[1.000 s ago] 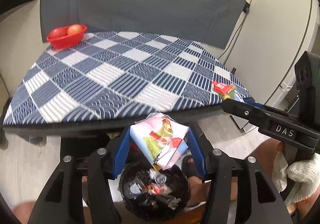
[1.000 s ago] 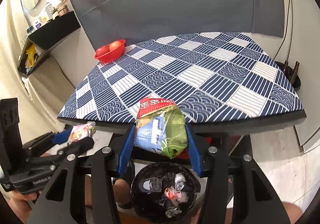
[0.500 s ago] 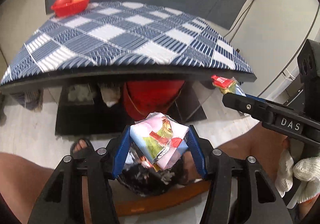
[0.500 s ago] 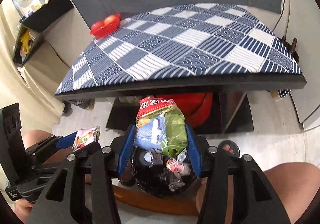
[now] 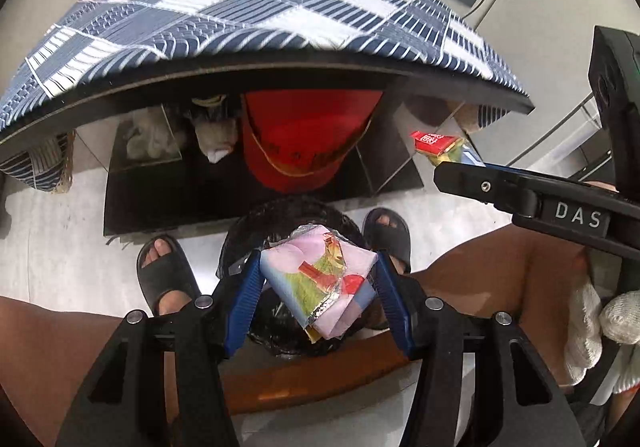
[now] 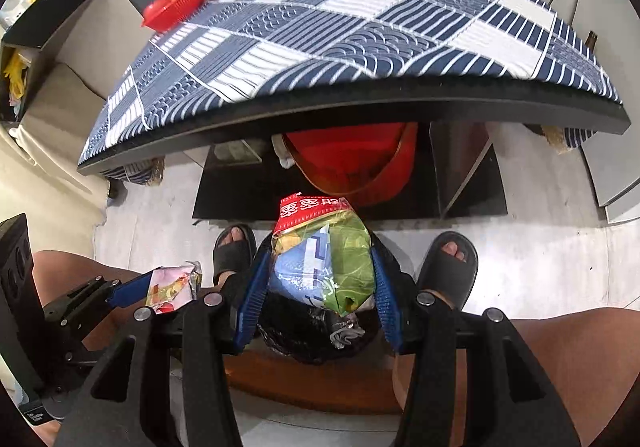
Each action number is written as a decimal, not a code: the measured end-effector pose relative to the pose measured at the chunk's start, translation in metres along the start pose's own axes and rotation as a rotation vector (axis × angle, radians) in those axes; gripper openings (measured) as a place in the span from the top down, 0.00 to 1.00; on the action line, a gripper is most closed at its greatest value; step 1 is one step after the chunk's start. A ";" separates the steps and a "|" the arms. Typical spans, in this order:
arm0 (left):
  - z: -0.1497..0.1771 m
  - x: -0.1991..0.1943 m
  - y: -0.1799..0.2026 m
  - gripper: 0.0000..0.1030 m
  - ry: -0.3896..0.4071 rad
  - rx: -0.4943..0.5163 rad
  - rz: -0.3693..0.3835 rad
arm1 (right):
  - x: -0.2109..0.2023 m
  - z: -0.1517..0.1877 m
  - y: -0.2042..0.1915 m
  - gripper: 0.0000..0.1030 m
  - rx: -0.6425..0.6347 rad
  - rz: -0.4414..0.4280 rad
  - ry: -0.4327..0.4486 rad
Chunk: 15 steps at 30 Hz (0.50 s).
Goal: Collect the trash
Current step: 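Carry both snack packets down over the trash bin, then open both tools to drop the packets into the bin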
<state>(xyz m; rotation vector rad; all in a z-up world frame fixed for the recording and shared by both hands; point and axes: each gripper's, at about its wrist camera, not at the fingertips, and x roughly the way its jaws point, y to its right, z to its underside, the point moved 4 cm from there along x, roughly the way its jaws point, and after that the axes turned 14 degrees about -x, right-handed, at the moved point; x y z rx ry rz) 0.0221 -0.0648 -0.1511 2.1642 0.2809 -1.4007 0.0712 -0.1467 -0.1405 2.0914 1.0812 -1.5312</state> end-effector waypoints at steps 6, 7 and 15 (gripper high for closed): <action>-0.002 0.013 -0.004 0.48 -0.046 -0.009 -0.014 | 0.012 0.001 0.005 0.51 0.025 -0.024 -0.050; -0.002 0.014 -0.005 0.48 -0.050 -0.012 -0.015 | 0.014 0.000 0.006 0.51 0.027 -0.026 -0.056; -0.003 0.020 -0.009 0.48 -0.087 -0.038 -0.014 | 0.029 0.001 0.007 0.51 0.057 -0.068 -0.105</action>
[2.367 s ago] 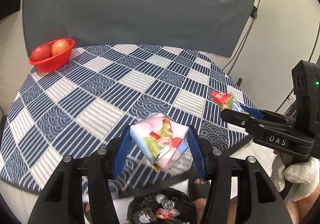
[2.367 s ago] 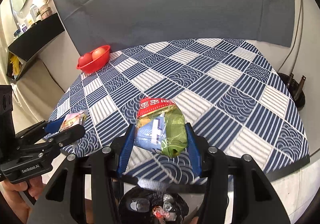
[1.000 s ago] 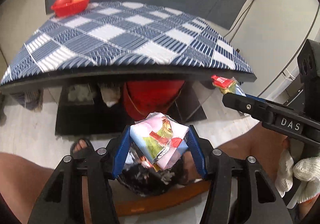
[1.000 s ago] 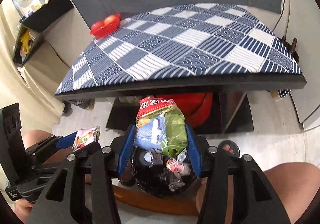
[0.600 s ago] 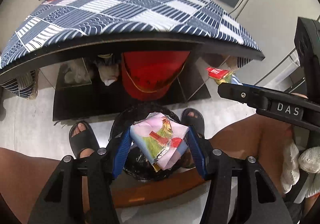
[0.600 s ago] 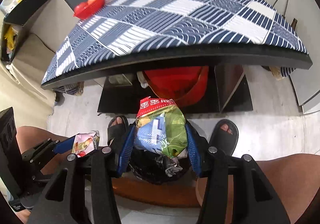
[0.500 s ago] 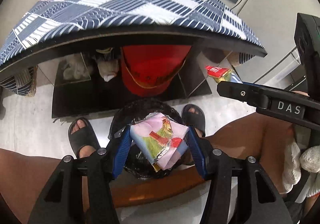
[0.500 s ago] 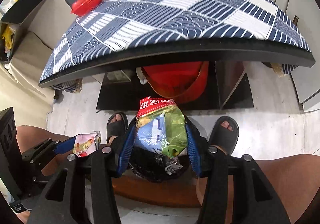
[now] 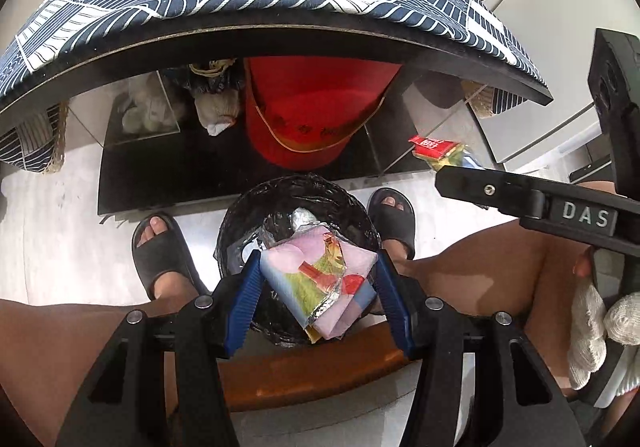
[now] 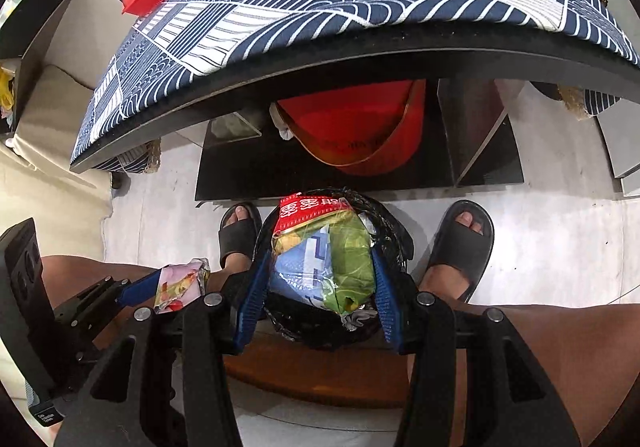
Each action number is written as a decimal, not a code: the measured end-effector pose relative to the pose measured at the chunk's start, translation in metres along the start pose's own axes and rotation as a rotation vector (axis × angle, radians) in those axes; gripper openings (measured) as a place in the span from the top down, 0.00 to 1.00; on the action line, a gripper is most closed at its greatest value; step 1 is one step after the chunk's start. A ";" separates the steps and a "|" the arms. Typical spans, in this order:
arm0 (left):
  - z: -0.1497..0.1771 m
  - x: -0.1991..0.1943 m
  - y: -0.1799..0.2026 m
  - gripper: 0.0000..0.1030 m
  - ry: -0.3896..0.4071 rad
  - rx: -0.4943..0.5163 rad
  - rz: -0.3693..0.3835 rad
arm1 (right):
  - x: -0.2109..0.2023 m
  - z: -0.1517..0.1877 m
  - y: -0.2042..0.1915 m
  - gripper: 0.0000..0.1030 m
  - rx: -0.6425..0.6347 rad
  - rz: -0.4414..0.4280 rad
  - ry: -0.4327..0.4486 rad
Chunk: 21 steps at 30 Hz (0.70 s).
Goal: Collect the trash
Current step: 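Open both tools to drop the packets into the bin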
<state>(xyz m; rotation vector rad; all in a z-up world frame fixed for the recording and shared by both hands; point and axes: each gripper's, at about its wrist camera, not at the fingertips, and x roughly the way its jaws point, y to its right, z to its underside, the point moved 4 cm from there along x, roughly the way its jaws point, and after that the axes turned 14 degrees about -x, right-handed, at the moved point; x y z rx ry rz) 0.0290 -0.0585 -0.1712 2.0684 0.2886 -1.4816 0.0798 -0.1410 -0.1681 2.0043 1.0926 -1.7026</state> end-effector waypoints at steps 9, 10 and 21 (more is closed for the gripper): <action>-0.002 0.003 -0.006 0.48 -0.029 -0.030 -0.012 | 0.005 0.002 0.000 0.51 0.023 -0.035 -0.014; -0.003 0.004 -0.007 0.48 -0.032 -0.036 -0.013 | 0.005 0.002 0.000 0.51 0.026 -0.039 -0.014; -0.002 0.010 -0.005 0.47 -0.064 -0.021 -0.018 | 0.009 0.001 -0.003 0.49 0.052 -0.120 -0.022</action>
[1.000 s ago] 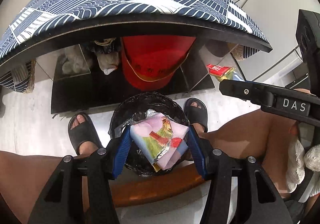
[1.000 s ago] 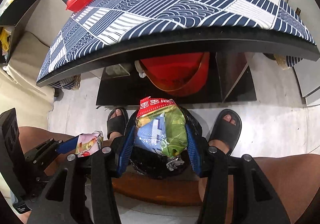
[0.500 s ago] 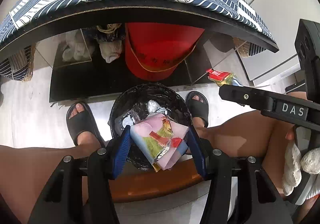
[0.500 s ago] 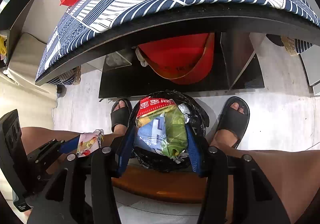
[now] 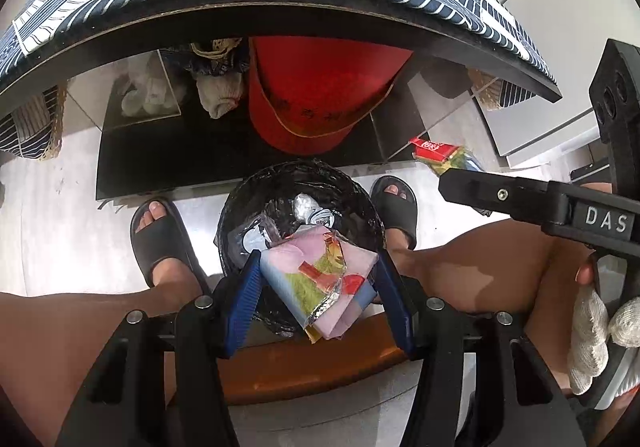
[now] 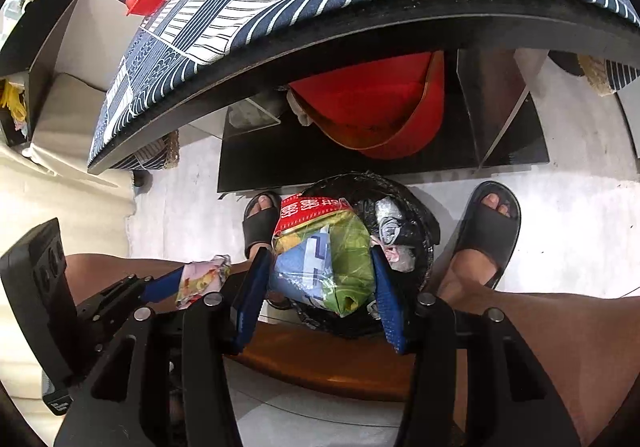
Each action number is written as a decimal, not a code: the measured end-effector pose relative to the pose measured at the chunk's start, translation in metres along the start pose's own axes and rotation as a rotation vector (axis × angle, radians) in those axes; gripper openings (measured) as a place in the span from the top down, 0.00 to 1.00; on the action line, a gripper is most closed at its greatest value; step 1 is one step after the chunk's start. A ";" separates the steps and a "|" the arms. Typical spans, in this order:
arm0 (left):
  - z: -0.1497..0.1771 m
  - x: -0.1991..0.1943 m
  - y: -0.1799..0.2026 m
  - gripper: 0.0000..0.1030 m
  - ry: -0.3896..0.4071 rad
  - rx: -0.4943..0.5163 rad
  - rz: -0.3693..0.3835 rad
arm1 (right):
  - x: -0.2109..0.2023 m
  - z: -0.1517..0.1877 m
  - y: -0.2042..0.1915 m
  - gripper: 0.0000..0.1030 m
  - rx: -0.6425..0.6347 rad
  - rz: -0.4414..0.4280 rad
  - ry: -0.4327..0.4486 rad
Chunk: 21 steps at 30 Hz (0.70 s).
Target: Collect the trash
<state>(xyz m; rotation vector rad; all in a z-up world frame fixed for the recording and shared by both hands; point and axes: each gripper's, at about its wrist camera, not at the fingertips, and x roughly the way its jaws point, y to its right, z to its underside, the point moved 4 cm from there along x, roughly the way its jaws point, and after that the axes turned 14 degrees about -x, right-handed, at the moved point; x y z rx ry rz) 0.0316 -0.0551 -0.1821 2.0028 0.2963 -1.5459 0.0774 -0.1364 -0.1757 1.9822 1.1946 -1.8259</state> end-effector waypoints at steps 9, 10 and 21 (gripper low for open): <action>-0.005 -0.003 -0.005 0.23 0.017 -0.034 -0.007 | -0.016 -0.007 0.003 0.28 0.042 -0.053 0.096; -0.005 -0.004 -0.005 0.23 0.024 -0.035 -0.008 | -0.018 -0.007 0.000 0.28 0.031 -0.050 0.105; -0.017 -0.032 -0.006 0.23 0.142 -0.033 -0.015 | -0.047 -0.016 -0.011 0.28 -0.065 -0.011 0.245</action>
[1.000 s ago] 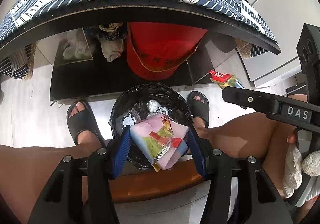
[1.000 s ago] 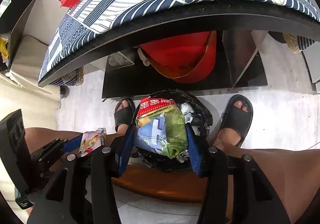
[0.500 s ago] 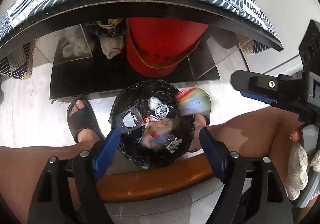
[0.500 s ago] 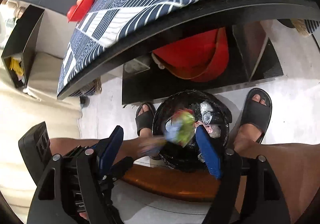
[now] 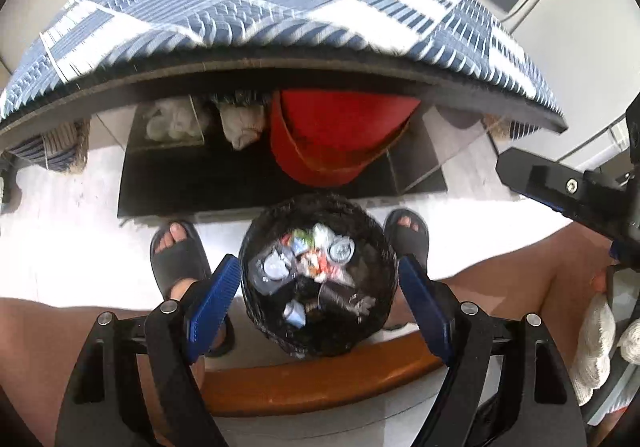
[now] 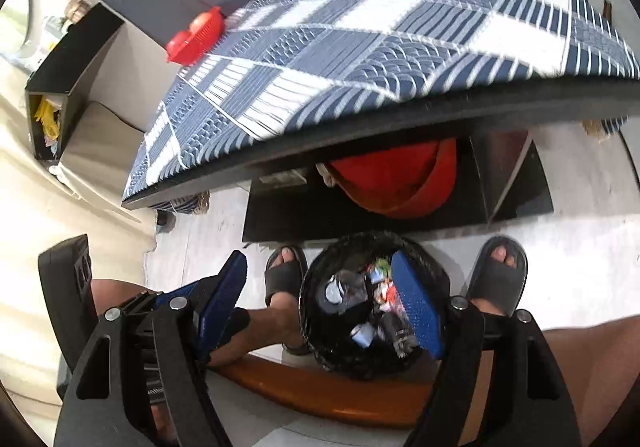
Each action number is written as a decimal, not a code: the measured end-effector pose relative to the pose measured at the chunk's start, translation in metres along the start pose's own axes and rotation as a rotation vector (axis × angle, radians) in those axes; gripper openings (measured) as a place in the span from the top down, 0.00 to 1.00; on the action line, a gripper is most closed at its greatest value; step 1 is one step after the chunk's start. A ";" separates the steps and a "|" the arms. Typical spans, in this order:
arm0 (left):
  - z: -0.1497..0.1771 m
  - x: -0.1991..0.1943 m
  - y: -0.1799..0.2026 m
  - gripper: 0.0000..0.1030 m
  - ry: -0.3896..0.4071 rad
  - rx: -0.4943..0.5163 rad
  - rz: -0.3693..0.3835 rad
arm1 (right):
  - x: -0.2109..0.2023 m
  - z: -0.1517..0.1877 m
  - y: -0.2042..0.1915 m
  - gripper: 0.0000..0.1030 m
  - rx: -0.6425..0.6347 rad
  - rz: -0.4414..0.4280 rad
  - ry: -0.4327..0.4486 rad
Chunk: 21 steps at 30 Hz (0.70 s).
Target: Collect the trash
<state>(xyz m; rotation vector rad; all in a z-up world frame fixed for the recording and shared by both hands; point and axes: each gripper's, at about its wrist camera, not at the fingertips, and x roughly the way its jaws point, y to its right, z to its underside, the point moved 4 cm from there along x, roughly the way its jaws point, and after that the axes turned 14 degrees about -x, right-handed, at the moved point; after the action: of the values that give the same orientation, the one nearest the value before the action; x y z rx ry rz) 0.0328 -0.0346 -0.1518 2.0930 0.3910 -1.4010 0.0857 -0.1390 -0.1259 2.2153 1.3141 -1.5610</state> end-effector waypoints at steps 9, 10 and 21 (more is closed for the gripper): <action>-0.029 -0.045 0.000 0.23 0.146 0.028 0.067 | -0.036 -0.027 -0.018 0.28 -0.152 0.018 0.153; -0.032 -0.051 0.001 0.23 0.161 0.042 0.077 | -0.040 -0.029 -0.018 0.28 -0.162 0.021 0.167; -0.070 -0.100 0.006 0.21 0.312 0.174 0.090 | -0.101 -0.069 -0.011 0.18 -0.331 0.154 0.332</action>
<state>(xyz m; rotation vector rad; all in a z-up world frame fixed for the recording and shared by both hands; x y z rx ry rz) 0.0471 0.0114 -0.0391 2.4495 0.3013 -1.0916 0.1181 -0.1522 -0.0083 2.3523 1.3257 -0.8750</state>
